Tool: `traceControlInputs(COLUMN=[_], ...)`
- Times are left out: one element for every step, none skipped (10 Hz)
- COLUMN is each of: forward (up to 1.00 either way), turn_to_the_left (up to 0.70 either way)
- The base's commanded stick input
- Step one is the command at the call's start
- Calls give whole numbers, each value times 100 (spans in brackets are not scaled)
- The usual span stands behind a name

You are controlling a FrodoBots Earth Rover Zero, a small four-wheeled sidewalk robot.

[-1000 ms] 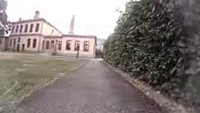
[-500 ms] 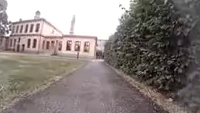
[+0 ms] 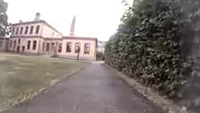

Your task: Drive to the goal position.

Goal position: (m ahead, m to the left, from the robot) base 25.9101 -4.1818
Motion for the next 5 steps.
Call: traceControlInputs(forward=[70,70,70,70,70], turn_to_the_left=[0,0,0,0,0])
